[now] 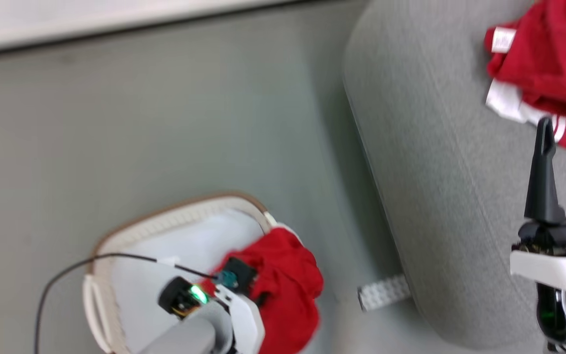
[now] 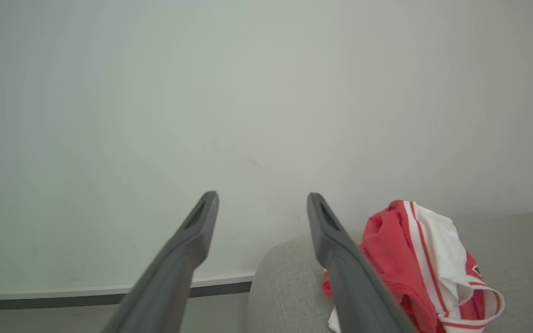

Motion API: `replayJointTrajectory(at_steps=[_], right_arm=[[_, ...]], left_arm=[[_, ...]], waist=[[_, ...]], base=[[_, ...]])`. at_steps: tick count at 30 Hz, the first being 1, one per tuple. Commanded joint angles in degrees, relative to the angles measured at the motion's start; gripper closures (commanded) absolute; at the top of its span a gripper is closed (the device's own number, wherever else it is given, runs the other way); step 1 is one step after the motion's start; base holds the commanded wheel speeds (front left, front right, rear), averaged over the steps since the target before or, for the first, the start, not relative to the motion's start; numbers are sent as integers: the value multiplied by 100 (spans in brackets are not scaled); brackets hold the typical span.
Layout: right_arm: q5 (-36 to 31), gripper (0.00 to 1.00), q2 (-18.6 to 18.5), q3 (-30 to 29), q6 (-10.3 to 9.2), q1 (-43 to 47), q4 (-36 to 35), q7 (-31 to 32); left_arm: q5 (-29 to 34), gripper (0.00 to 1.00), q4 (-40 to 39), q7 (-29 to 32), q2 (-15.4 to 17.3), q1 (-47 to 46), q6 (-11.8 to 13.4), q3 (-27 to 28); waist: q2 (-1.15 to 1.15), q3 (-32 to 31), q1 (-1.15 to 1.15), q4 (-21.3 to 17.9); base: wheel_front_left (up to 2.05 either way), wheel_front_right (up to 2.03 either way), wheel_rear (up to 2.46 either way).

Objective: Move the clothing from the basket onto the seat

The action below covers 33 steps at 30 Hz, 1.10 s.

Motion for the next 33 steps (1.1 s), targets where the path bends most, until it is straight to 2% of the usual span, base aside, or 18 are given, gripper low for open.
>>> replayJointTrajectory(at_steps=[1, 14, 22, 29, 33], right_arm=[[-36, 0, -88, -30, -13, 181, 47, -1], [74, 0, -420, -5, -13, 1002, 256, 0], [154, 0, -515, 137, -13, 1313, 371, 0], [148, 0, -511, 350, -13, 1362, 420, 0], [187, 0, -511, 489, -13, 1367, 498, 0]], left_arm=[[-137, 100, -86, -104, -43, 154, 9, -16], [-522, 100, -844, -456, -126, 465, 10, 119], [-331, 100, -1727, -456, 93, 499, 45, 1005], [8, 100, -2622, -458, 345, 452, 266, 1945], [77, 100, -2960, -457, 441, 311, 352, 2280]], waist=[[0, -789, 1, 370], [0, -2130, 1, 915], [0, -2676, 1, 1104], [0, -2846, 1, 1196], [0, -2900, 1, 1267]], base=[[0, 0, 0], [0, 0, 0], [0, 0, 0], [0, 0, 0], [0, 0, 0]])
